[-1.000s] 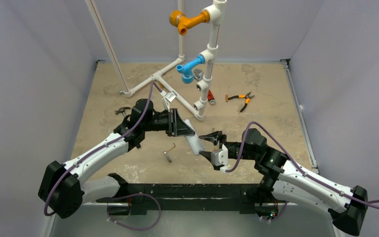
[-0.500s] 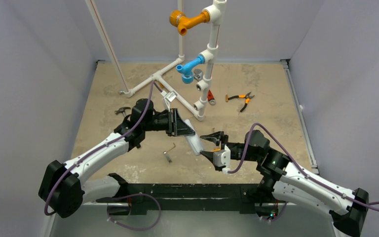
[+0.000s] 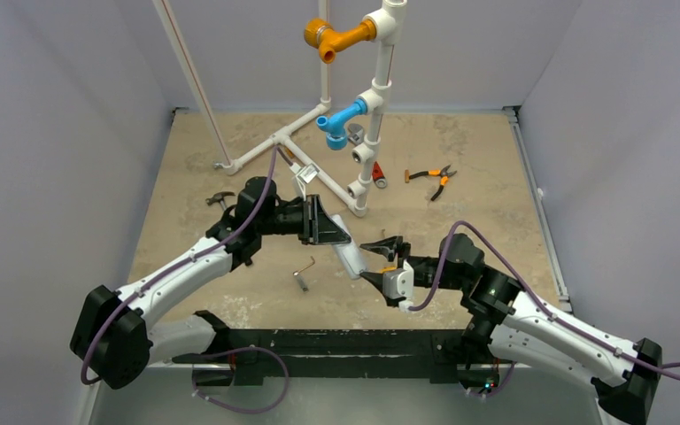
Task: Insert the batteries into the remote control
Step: Remove the battery cover from the remote control.
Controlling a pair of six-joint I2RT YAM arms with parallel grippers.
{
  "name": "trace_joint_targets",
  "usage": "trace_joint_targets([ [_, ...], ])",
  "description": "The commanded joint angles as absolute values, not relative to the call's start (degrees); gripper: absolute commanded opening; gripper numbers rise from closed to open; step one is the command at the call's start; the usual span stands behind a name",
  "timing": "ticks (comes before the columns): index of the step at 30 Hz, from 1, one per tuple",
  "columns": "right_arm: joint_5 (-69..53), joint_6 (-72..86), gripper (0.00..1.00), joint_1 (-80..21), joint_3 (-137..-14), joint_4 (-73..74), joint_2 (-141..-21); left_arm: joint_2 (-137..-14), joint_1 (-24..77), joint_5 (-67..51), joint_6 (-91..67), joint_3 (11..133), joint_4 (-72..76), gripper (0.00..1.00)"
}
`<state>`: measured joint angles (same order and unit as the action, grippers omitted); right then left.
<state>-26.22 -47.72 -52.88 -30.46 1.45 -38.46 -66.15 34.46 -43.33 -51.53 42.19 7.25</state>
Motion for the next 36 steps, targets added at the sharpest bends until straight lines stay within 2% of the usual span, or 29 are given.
trace_joint_targets([
  [1,-24.0,-47.4,0.58,-52.73,-30.11,1.37,-36.8,-66.79,34.55,-46.01,-52.12,43.16,9.1,0.0],
  [36,-23.92,-46.46,0.64,-52.73,-29.62,6.66,-34.93,-69.08,34.6,-48.52,-55.37,42.36,14.06,0.0],
])
